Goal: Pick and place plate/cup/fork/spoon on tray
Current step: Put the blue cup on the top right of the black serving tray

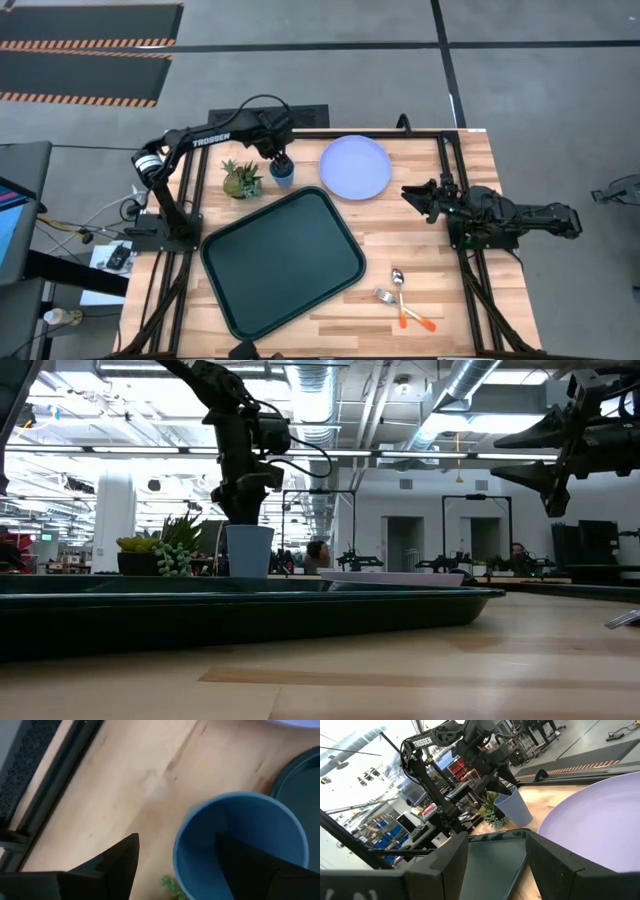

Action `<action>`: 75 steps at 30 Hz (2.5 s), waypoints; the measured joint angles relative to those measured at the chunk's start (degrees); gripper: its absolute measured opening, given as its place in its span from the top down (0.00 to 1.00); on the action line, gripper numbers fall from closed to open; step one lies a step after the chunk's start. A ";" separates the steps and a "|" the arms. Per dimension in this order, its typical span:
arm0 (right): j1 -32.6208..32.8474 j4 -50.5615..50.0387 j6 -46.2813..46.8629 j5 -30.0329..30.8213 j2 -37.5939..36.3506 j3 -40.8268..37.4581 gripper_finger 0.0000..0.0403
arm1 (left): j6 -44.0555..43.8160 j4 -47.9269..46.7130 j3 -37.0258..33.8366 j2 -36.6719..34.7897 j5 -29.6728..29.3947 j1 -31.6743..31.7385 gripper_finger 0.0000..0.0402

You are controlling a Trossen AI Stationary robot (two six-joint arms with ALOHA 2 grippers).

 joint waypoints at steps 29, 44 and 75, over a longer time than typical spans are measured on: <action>0.00 -0.45 0.07 0.00 0.00 0.02 0.45 | -4.94 -10.52 10.07 -0.17 -0.50 -4.91 1.00; 0.00 -0.48 0.07 0.00 0.00 0.02 0.45 | -15.50 -6.32 10.68 -0.13 5.53 -21.22 1.00; -0.01 -0.51 0.04 -0.02 0.00 0.02 0.45 | -17.96 4.23 -1.76 -0.07 5.46 -14.93 1.00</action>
